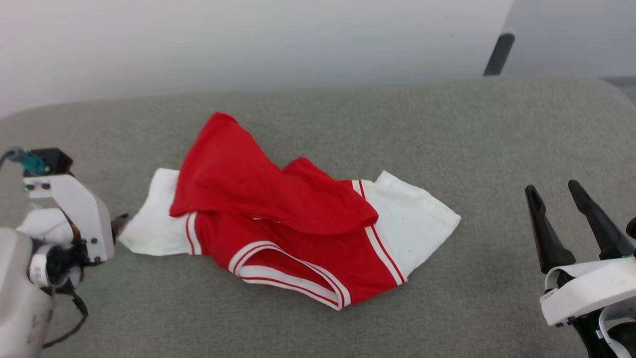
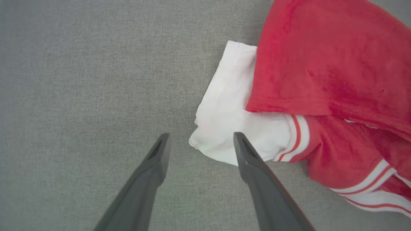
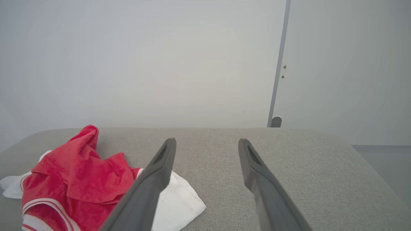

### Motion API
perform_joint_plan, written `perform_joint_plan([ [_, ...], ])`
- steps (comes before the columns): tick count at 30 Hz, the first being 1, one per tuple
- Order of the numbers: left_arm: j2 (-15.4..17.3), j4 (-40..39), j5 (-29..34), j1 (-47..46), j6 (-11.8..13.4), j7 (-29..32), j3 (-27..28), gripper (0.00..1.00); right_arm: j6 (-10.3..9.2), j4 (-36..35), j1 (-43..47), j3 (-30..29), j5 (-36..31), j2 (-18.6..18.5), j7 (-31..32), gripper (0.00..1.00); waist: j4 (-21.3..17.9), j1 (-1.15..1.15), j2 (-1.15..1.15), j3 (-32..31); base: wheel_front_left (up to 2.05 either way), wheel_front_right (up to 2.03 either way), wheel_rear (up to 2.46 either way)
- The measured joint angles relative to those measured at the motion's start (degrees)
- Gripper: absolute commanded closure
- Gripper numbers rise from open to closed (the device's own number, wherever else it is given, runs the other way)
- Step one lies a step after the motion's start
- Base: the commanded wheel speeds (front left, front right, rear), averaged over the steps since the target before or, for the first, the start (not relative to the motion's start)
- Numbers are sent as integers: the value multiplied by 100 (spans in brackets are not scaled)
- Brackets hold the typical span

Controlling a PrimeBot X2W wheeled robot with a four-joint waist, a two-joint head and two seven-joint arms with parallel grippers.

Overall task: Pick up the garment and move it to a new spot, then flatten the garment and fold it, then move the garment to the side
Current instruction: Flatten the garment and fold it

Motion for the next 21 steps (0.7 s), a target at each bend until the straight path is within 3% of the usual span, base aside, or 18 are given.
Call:
perform_joint_plan([
  [6, 4, 467, 94, -287, -14, 151, -123, 0, 0, -11, -115, -7, 69, -76, 14, 0, -170, 0, 0, 421, 0, 0, 0],
  [14, -88, 906, -18, -453, 148, 681, -185, 0, 0, 0, -230, 38, 87, -138, 77, 0, -320, 0, 0, 755, 0, 0, 0],
  [18, -124, 978, 21, -520, 203, 601, -208, 0, 0, -11, -287, 56, 98, -162, 130, 0, -306, 0, 0, 802, 0, 0, 0],
  [20, -160, 1034, 3, -559, 234, 611, -212, 100, 0, -15, -323, 62, 107, -180, 152, 0, -292, 0, 0, 811, 0, 0, 0],
  [21, -174, 1053, 5, -577, 234, 616, -225, 100, 0, -12, -323, 68, 126, -180, 194, 0, -286, 0, 0, 815, 0, 0, 0],
])
